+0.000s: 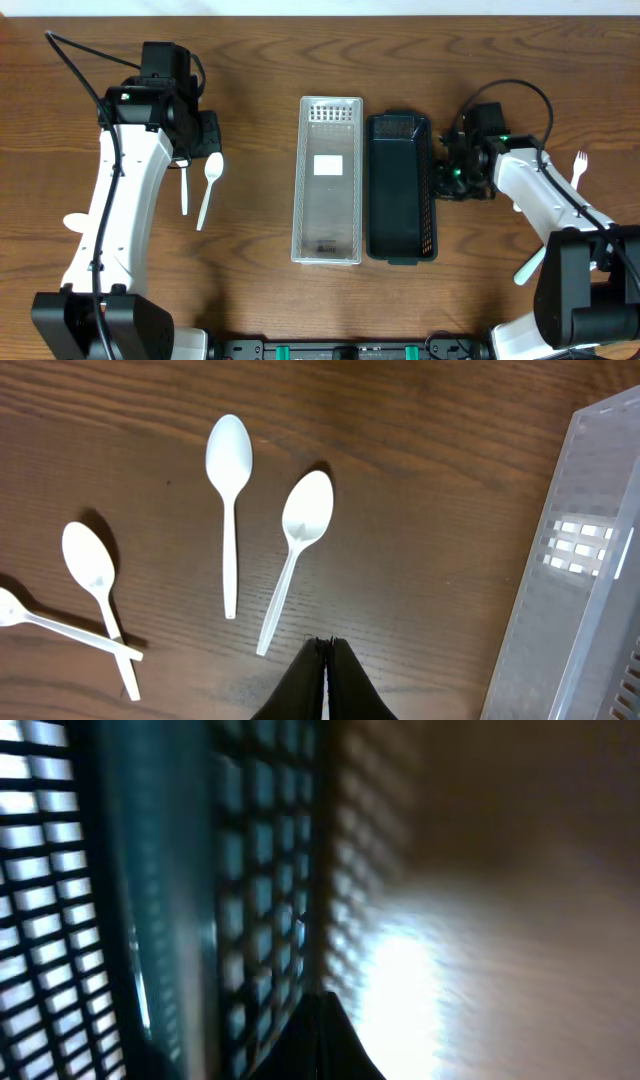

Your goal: Pack container

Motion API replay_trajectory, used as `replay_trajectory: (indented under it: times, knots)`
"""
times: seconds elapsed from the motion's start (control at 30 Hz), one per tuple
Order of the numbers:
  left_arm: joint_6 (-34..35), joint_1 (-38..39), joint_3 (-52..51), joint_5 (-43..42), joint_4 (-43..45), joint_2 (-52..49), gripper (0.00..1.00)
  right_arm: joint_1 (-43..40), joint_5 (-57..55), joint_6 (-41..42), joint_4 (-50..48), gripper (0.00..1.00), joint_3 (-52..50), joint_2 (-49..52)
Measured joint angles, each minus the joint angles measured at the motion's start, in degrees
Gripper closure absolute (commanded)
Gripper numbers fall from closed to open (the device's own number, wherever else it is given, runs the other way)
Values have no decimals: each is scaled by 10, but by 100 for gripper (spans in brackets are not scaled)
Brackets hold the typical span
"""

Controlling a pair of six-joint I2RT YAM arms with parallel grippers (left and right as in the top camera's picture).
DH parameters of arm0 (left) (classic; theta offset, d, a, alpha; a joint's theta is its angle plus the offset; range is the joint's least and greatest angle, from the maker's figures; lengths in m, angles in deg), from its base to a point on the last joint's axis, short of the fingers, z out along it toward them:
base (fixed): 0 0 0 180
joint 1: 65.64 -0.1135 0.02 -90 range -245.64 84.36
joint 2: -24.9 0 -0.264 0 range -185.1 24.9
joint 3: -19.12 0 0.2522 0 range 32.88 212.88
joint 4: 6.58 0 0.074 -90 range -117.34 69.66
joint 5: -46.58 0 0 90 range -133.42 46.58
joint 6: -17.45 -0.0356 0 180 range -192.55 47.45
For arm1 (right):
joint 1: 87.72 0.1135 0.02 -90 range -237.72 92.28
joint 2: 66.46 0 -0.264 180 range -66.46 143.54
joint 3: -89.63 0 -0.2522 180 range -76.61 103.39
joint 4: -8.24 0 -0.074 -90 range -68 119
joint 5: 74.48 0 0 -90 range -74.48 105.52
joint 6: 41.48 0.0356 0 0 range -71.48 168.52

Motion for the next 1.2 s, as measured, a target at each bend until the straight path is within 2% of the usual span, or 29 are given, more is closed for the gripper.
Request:
replay_trajectory:
  times: [0.3, 0.57, 0.6, 0.63, 0.7, 0.77, 0.8, 0.83, 0.97, 1.07, 1.13, 1.2]
  knots:
    - [0, 0, 0, 0, 0, 0, 94, 40, 49, -13, -23, 99, 0, 0]
    - [0, 0, 0, 0, 0, 0, 94, 47, 30, -3, -30, 97, 0, 0]
    - [0, 0, 0, 0, 0, 0, 93, 47, 13, 9, -29, 94, 1, 0]
    - [0, 0, 0, 0, 0, 0, 89, 45, -12, 23, -27, 87, 1, 0]
    - [1, 0, 0, 0, 0, 0, 86, 40, -46, 44, -22, 57, 3, 0]
    - [0, 0, 0, 0, 0, 0, 85, 24, -90, 60, -3, 36, 19, 0]
    - [0, 0, 0, 0, 0, 0, 84, 15, -106, 65, 10, 19, 31, 0]
    - [0, 0, 0, 0, 0, 0, 77, 6, -117, 63, 21, 1, 45, -1]
    - [-1, 0, 0, -2, 0, 0, 45, -35, -149, 38, 38, 2, 123, -14]
    - [0, 0, 0, -2, 0, 0, 28, -60, -169, 23, 42, 5, 181, -36]
    - [3, 0, 0, -2, 0, 0, 20, -77, -194, 37, 51, 7, 216, -49]
    - [2, 0, 0, -2, 2, 0, 18, -102, -219, 56, 54, 7, 229, -57]
